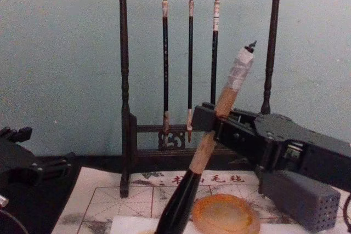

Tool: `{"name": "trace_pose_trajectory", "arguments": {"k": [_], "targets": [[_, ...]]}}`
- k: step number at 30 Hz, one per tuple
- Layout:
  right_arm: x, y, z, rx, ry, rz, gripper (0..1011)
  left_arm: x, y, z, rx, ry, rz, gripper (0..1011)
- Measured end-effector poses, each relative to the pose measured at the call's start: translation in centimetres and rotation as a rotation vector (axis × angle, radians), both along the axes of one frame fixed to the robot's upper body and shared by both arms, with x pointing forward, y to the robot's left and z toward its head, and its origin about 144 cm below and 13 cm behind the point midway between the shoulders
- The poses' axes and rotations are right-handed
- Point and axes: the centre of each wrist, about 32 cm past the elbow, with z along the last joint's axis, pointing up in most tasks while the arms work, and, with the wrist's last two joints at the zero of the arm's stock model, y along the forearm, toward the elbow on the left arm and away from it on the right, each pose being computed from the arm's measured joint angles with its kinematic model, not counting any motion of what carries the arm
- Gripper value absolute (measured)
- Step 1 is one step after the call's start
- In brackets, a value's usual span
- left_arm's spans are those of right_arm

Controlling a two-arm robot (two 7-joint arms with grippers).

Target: Pick up the brush from the inkstone, write on the paper, then place the brush back to its original position.

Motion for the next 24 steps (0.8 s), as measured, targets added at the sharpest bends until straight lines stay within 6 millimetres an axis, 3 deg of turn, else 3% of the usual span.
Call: {"name": "trace_pose_trajectory", "arguments": {"k": [24], "targets": [[-0.3, 0.3, -1.0, -0.030, -0.102, 0.029, 183, 0.0, 0.0, 0.0, 0.000, 0.000, 0.000, 1001]]}}
